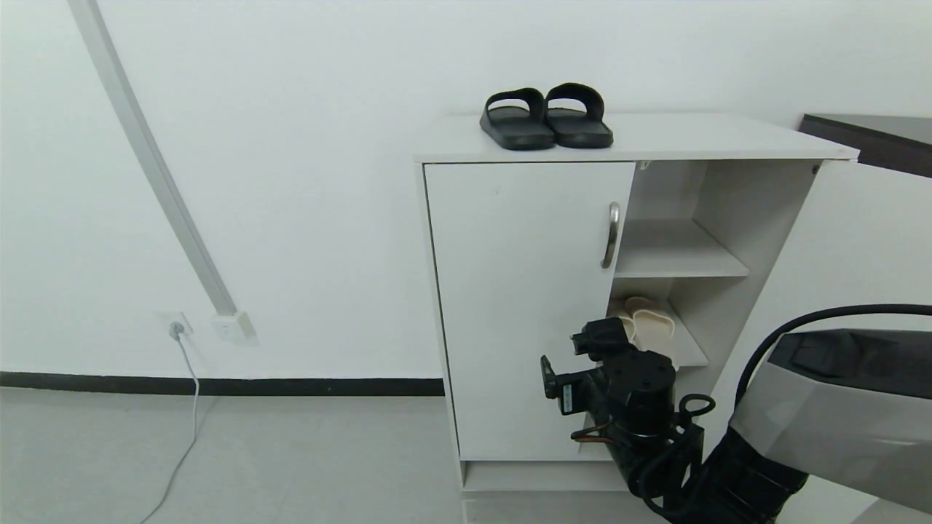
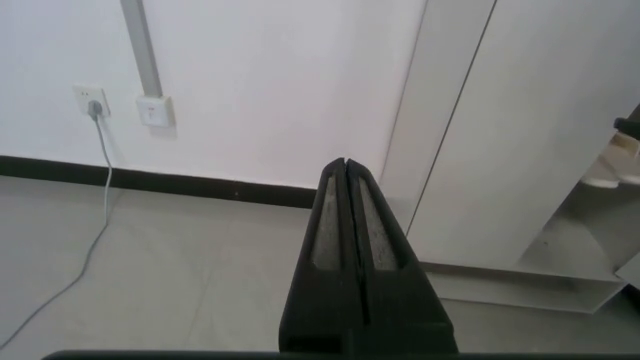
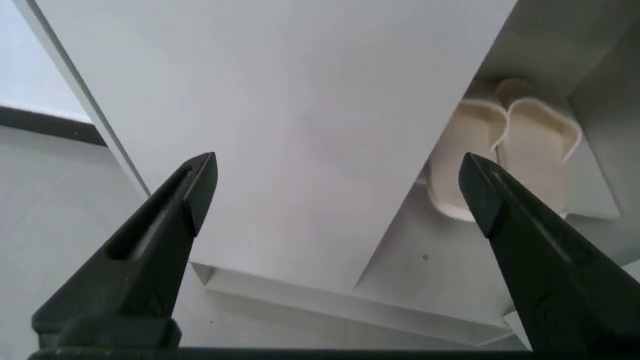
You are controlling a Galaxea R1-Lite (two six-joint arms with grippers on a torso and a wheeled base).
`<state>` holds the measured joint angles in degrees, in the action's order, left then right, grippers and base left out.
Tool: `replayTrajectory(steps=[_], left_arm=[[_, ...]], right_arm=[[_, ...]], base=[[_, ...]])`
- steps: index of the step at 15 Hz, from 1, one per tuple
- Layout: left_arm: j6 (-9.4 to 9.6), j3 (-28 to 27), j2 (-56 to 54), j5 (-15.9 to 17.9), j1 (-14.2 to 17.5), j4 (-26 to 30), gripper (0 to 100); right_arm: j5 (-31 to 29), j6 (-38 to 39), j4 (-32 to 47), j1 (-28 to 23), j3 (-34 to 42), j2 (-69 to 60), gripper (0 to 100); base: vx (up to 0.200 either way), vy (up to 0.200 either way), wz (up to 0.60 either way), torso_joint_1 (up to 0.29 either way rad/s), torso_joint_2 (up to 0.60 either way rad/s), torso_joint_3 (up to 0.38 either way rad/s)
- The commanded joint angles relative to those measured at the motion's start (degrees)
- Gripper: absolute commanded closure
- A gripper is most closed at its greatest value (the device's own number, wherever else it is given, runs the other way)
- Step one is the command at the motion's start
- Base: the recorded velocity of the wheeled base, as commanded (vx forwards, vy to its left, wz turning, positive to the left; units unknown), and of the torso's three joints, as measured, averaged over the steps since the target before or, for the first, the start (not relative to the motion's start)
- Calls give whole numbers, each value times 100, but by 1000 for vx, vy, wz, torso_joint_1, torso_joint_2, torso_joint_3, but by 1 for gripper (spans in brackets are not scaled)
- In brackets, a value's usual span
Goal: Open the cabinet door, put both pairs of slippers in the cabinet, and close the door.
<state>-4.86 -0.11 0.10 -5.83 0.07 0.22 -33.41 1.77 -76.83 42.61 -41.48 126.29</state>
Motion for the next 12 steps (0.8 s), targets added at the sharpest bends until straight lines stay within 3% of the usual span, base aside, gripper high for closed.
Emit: replayTrajectory(steps=[1, 12], left_arm=[[3, 2, -1, 3, 1, -4, 100], [-6, 2, -1, 3, 1, -4, 100]], right_arm=[[2, -1, 1, 2, 0, 0, 0], [2, -1, 1, 2, 0, 9, 0]], base=[[0, 0, 0, 95, -452, -349], [0, 0, 0, 143, -470, -330]])
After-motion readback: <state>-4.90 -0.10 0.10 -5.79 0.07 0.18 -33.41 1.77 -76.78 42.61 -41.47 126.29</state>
